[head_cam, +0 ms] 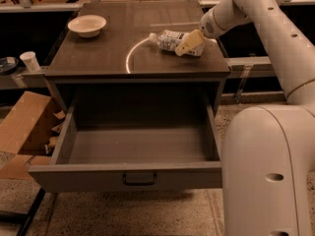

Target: Pick blue plastic bottle from top drawer and place on counter

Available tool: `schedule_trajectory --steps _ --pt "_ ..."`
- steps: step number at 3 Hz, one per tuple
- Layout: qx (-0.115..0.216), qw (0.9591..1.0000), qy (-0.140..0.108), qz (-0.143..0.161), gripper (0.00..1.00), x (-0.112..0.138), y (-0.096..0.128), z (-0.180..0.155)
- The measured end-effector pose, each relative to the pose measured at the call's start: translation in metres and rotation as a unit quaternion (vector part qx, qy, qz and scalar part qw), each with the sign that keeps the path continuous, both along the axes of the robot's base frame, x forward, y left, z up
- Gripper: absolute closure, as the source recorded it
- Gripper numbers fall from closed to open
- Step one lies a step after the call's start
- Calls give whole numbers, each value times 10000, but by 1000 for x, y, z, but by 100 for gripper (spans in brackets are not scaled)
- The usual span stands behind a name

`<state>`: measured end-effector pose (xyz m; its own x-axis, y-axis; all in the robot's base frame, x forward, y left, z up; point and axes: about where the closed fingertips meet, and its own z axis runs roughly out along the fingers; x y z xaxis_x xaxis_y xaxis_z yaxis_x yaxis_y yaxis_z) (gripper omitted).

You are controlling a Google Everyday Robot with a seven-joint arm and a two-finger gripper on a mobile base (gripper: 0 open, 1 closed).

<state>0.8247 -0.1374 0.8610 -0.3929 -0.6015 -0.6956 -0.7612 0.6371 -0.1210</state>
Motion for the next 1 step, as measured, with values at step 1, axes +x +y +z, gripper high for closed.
schedule_trajectory --steps 1 --pt "186 9986 -429 233 0 -12 -2 27"
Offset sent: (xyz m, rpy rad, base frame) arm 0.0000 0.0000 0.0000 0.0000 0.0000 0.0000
